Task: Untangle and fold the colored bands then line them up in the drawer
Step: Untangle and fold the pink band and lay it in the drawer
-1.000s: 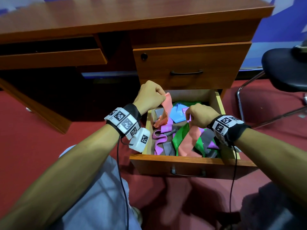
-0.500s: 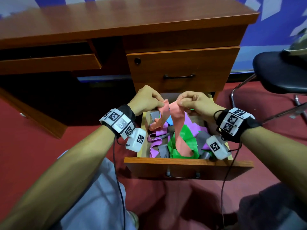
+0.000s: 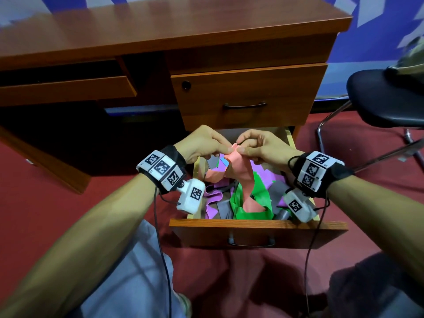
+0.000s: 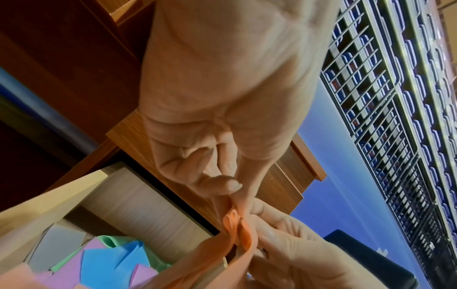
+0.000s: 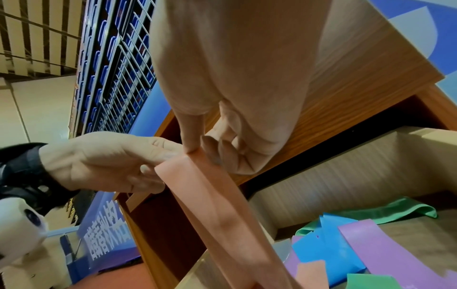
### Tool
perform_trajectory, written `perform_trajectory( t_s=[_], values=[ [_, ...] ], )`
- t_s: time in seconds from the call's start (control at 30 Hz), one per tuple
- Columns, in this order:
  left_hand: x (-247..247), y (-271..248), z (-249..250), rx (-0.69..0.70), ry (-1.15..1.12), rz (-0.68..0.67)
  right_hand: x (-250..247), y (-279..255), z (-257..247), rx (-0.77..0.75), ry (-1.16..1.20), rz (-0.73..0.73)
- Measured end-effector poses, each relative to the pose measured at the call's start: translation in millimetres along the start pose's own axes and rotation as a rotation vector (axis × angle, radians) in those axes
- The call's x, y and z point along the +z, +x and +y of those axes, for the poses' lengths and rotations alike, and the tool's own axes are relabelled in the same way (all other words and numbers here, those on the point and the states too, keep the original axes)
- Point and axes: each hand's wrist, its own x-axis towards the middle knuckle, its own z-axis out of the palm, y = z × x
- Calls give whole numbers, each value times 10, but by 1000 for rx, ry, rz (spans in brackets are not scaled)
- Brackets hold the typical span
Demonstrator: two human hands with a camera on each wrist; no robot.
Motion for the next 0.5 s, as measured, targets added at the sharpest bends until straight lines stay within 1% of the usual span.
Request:
perform_trajectory(
  t_s=[0.17,0.27,0.43,0.5],
  values=[
    [-33,8,0,-68,-65,-3,-7,27,4,-23,106,-1],
    [-35,9,-5,-105,-99,-10,4,32,-4,-37,115,-10],
    [-24,2,0,-160,-317,-63,13,34,-22,-40,109,-4],
    [-25,0,-3,-167,-339,-66,20,37,-27,-41,107,-4]
  ],
)
